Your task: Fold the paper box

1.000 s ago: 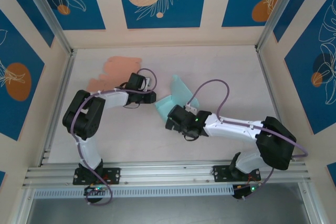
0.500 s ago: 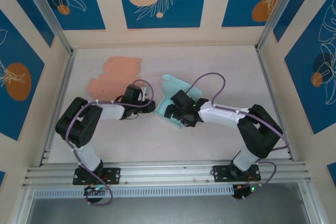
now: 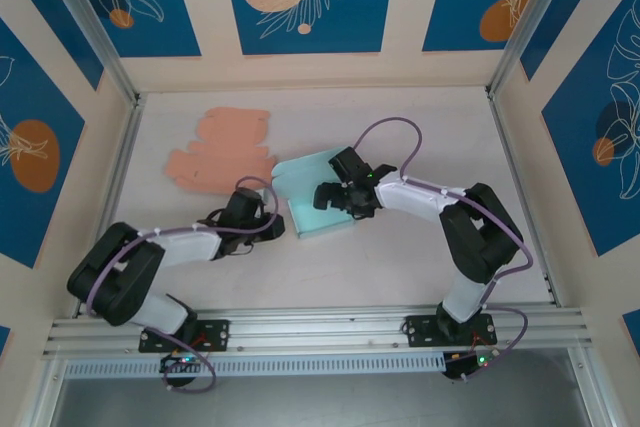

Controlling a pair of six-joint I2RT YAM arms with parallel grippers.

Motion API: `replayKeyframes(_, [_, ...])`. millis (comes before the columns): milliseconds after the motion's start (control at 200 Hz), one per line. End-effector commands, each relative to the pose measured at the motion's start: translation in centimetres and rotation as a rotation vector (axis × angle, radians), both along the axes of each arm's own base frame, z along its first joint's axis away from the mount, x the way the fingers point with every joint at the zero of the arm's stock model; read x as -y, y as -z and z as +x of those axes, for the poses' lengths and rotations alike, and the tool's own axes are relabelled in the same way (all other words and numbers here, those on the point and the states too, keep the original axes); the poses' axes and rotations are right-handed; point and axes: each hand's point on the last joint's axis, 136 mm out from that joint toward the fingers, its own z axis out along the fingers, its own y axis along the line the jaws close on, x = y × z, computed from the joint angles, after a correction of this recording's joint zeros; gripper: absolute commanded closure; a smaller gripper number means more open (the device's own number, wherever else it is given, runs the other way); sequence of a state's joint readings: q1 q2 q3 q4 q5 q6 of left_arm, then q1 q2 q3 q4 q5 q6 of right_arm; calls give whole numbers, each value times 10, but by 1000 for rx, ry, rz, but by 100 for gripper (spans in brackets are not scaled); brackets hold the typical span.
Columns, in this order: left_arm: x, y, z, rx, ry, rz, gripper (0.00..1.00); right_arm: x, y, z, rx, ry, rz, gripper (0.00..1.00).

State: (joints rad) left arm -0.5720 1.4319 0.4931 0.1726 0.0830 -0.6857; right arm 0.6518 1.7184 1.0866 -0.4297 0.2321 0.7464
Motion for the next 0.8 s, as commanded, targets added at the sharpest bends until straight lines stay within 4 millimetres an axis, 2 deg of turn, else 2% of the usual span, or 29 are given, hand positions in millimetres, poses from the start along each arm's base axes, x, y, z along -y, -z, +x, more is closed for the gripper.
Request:
replayKeyframes(0, [-18, -9, -1, 24, -60, 62, 63, 17, -10, -7, -8, -42, -63, 2])
replayKeyframes(155, [-25, -54, 2, 163, 78, 142, 48, 32, -43, -18, 50, -105, -113, 2])
replayKeyframes(290, [-19, -113, 10, 414, 268, 216, 18, 39, -80, -17, 188, -208, -114, 4])
replayKeyframes(345, [-16, -131, 18, 518, 311, 234, 17, 35, -95, -12, 254, -265, -81, 6])
replayKeyframes(405, [-12, -143, 27, 615, 348, 249, 18, 30, -111, -5, 322, -316, -31, 9])
replayKeyframes(495, [-3, -145, 34, 661, 430, 242, 19, 27, -132, 8, 383, -361, 22, 11])
replayKeyframes(570, [1, -138, 40, 638, 459, 223, 22, 25, -139, 17, 400, -392, 40, 11])
replayKeyframes(690, [-5, -120, 57, 566, 421, 243, 26, 24, -133, 32, 397, -434, 40, 12])
replayKeyframes(795, [-3, -117, 65, 561, 393, 212, 29, 23, -120, 42, 383, -451, 35, 13])
